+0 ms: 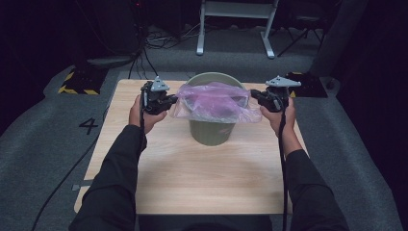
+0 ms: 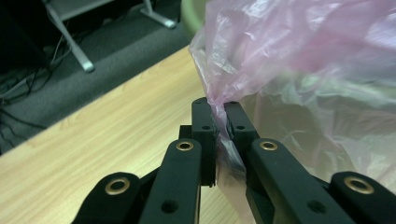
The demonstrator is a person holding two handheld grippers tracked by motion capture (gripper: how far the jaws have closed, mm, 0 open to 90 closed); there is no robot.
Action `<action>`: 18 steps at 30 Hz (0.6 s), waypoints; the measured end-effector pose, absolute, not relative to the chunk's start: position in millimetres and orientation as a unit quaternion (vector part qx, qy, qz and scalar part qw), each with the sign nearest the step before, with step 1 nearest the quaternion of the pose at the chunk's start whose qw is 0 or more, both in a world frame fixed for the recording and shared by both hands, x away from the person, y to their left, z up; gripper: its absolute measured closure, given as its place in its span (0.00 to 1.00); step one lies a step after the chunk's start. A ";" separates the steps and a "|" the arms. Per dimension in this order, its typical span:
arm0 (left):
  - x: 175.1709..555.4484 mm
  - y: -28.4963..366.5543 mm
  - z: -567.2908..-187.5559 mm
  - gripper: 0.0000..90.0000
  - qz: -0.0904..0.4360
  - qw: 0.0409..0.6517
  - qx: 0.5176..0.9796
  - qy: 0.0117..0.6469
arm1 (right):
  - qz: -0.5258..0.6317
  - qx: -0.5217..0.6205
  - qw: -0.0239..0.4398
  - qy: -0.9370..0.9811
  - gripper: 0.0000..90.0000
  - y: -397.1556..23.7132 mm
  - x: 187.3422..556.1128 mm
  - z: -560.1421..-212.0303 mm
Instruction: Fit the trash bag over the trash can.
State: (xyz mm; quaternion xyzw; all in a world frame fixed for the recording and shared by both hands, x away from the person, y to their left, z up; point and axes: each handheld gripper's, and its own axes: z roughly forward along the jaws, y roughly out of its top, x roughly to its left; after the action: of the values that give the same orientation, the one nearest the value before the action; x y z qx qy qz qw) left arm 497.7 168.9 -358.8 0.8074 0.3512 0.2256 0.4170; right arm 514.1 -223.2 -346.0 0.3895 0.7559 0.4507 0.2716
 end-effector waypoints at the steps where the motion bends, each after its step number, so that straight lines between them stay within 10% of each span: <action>1: 500.6 168.1 -361.9 0.95 0.223 0.415 0.808 0.354 | 0.449 0.392 0.268 0.757 1.00 -222.7 516.0 -348.0; 18: 519.4 148.4 -385.9 0.99 0.232 0.430 0.792 0.365 | 0.440 0.406 0.247 0.762 1.00 -213.3 531.0 -364.8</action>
State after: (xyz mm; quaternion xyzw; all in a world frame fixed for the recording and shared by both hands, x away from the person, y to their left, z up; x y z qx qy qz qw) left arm 519.4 148.4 -385.9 0.7922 0.3653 0.2317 0.4305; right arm 531.0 -213.3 -364.8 0.4063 0.7618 0.4400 0.2469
